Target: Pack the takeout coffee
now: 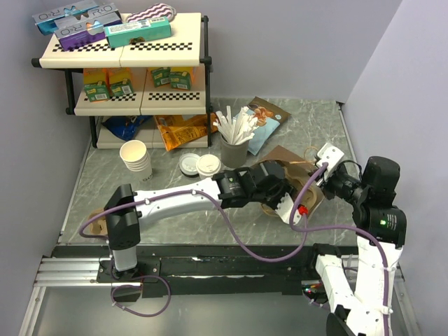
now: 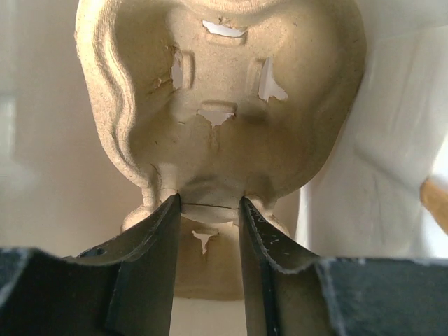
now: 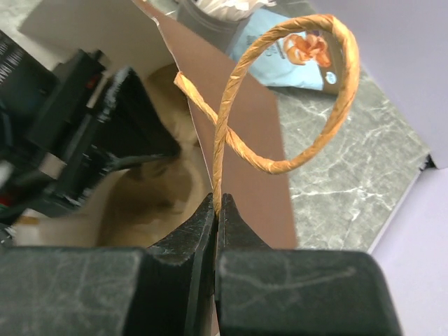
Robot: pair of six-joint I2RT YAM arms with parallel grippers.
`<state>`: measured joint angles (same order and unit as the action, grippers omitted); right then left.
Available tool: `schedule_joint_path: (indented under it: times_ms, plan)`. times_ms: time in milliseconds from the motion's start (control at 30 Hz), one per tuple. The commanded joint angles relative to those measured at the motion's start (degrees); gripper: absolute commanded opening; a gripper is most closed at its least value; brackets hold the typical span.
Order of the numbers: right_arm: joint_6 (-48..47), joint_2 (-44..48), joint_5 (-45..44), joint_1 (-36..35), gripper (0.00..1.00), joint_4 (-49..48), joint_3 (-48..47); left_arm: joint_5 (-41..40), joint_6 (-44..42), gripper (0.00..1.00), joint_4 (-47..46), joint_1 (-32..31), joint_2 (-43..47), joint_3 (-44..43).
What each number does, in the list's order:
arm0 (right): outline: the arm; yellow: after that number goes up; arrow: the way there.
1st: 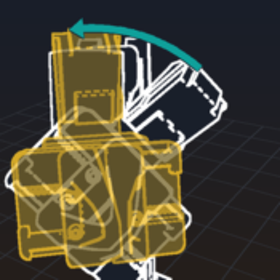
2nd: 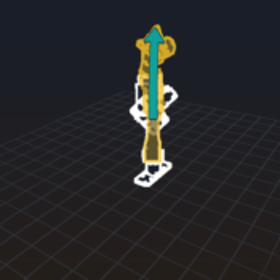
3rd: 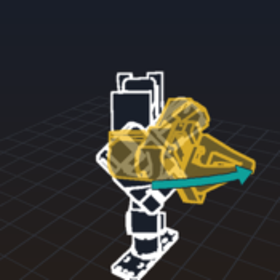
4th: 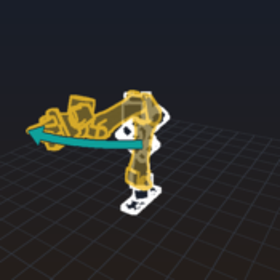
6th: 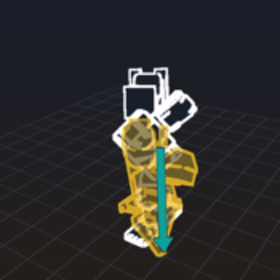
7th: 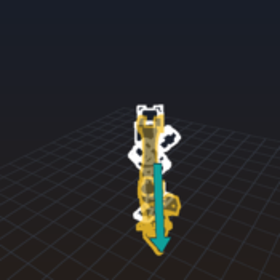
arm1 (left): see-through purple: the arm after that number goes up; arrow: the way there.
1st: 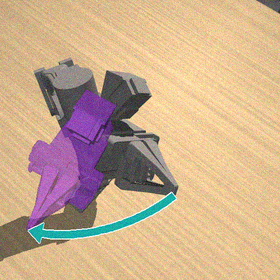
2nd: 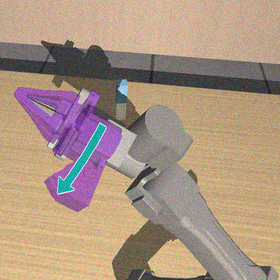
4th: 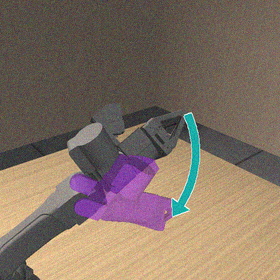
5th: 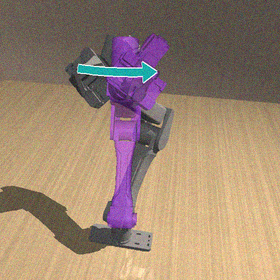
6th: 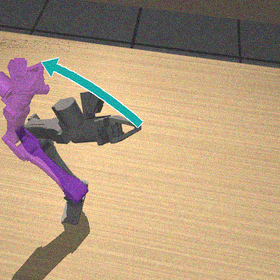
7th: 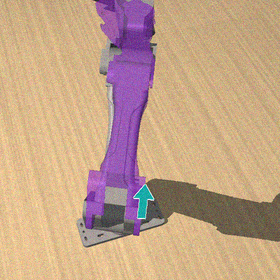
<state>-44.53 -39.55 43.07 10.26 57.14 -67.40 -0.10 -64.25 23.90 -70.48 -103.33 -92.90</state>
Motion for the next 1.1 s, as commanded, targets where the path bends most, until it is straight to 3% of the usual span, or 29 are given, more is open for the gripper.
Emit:
schedule_joint_path:
  times_ms: [0,300,467,633,1067]
  plan:
    - [-0.3,1.0,2.4,-1.4,0.00,2.1,0.1,-8.8,0.2,0.01,-4.9,-1.1,-1.1,-0.7]
    - [2.3,1.1,2.0,-4.4,0.00,2.3,3.0,-12.8,-3.0,0.01,-13.3,-1.9,-3.9,-1.2]
    - [3.8,1.7,-2.0,-4.6,0.00,-0.8,5.3,-13.2,-1.2,0.01,-10.6,-2.2,-3.4,-2.5]
    - [4.4,0.6,0.3,-4.5,0.00,-1.6,4.3,-13.6,0.2,0.01,-9.8,-2.1,-3.5,-0.8]
    - [-1.4,1.9,4.0,-4.6,0.00,8.7,1.7,-11.7,-3.8,0.01,-13.7,-0.9,-4.2,3.7]
